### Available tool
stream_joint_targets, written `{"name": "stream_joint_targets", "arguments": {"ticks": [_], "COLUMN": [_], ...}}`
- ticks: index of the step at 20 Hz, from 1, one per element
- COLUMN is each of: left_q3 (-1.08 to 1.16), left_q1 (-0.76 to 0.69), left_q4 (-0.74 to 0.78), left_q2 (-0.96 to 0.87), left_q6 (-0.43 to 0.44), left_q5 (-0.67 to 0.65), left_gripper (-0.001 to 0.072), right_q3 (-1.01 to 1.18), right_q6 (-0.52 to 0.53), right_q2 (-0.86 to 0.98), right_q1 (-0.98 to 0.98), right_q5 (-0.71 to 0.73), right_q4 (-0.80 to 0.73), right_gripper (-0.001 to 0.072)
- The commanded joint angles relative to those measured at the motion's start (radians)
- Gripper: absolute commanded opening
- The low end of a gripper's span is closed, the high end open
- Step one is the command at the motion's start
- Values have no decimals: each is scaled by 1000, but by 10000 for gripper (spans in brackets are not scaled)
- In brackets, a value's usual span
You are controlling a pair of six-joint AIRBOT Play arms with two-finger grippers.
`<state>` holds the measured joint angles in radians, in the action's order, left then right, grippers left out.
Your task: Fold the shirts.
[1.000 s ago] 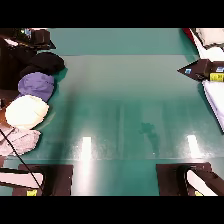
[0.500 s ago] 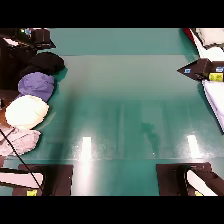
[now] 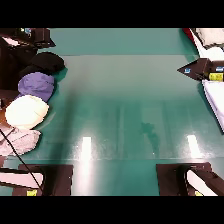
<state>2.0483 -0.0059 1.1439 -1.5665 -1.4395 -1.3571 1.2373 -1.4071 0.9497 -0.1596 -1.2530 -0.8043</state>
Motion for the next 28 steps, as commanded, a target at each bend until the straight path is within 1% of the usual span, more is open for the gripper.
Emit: {"name": "stream_joint_targets", "arguments": {"ticks": [1,2,3,5,6,8,10,13,19,20,21,22,23,24,26,27,28], "left_q3": [-1,-15,-39,-86,-96,-97,-96,-97,-95,-95,-92,-89,-88,-74,0,58,76], "left_q1": [0,0,1,1,1,1,4,36,79,79,79,79,79,78,73,66,57], "left_q4": [25,93,196,415,494,581,637,635,617,613,599,583,566,542,479,438,388], "left_q2": [-3,-6,-13,-42,-71,-142,-219,-321,-422,-423,-423,-422,-418,-416,-410,-404,-373], "left_q6": [9,1,-43,-85,-92,-91,-92,-135,-132,-132,-132,-132,-132,-132,-123,-92,-50], "left_q5": [55,94,127,174,201,273,335,389,525,542,565,581,580,557,487,449,449], "left_gripper": [83,425,579,579,579,579,579,579,577,533,413,267,76,26,25,25,25], "right_q3": [1,1,1,1,1,1,1,1,1,0,0,0,0,0,0,0,1], "right_q6": [1,1,1,1,1,1,0,0,0,0,0,-4,-6,-6,-6,-6,-6], "right_q2": [0,-1,-1,0,0,0,-1,0,0,1,5,11,18,29,51,60,61], "right_q1": [1,1,1,2,2,2,2,2,2,2,2,2,2,2,2,2,2], "right_q5": [2,1,-2,-8,-6,-6,-7,-5,-3,0,1,1,0,1,1,3,10], "right_q4": [0,0,0,0,0,0,1,0,0,0,1,0,0,0,1,2,2], "right_gripper": [20,20,20,20,20,20,20,20,20,20,20,20,20,20,20,20,20]}}
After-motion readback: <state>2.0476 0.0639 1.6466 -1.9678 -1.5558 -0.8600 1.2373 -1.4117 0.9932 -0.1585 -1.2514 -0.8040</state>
